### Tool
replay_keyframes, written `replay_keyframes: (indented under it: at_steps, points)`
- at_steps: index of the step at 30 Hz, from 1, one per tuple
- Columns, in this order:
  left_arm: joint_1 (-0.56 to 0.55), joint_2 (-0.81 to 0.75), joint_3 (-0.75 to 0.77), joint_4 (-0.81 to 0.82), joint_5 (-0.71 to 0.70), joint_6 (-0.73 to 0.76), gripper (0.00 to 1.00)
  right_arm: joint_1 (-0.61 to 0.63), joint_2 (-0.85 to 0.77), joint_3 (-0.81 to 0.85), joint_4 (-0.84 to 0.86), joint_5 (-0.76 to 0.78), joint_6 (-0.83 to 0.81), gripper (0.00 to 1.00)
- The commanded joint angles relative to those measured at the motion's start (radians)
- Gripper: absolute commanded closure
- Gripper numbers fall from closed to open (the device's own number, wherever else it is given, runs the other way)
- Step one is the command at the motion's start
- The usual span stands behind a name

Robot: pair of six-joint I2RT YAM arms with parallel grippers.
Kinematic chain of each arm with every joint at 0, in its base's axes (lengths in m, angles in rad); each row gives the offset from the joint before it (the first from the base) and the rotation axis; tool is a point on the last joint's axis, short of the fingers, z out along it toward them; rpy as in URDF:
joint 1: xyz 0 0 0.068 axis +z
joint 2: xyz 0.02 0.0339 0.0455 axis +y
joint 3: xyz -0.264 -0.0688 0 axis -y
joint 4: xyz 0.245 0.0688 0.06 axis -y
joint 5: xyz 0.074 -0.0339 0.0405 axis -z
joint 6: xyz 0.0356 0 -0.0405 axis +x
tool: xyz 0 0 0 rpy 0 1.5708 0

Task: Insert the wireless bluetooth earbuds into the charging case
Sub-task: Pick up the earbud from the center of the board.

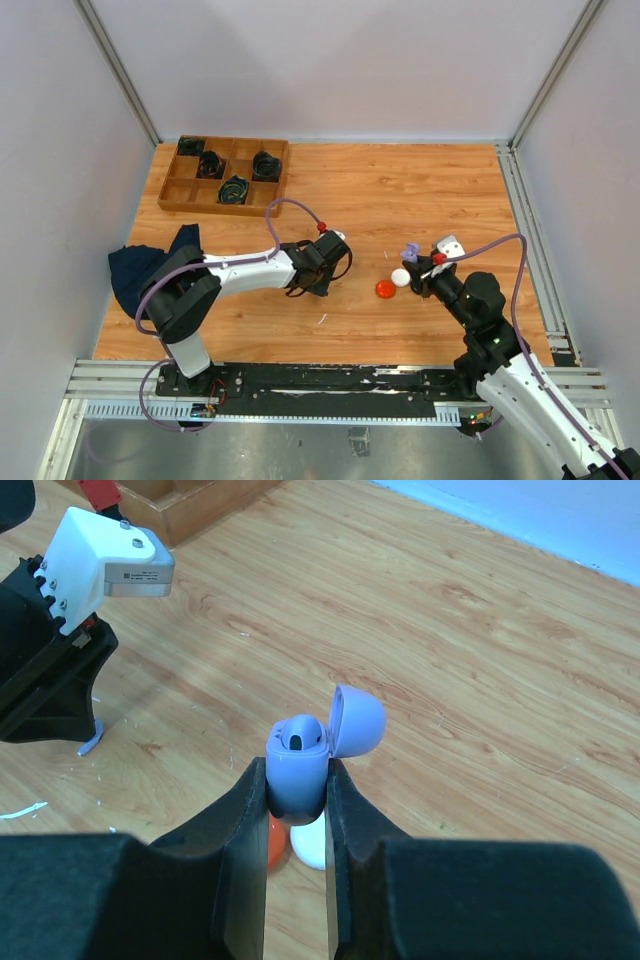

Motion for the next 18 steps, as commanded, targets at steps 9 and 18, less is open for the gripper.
replay_keyframes:
  at_steps: [9,18]
  points:
    - [0.004,-0.021,0.101,-0.186,-0.050,-0.341,0.57,0.018,0.022,0.108,-0.047,-0.078,0.009,0.99]
    - [0.012,0.086,0.206,-0.273,-0.094,-0.448,0.57,0.018,0.022,0.149,-0.130,-0.110,0.030,0.99]
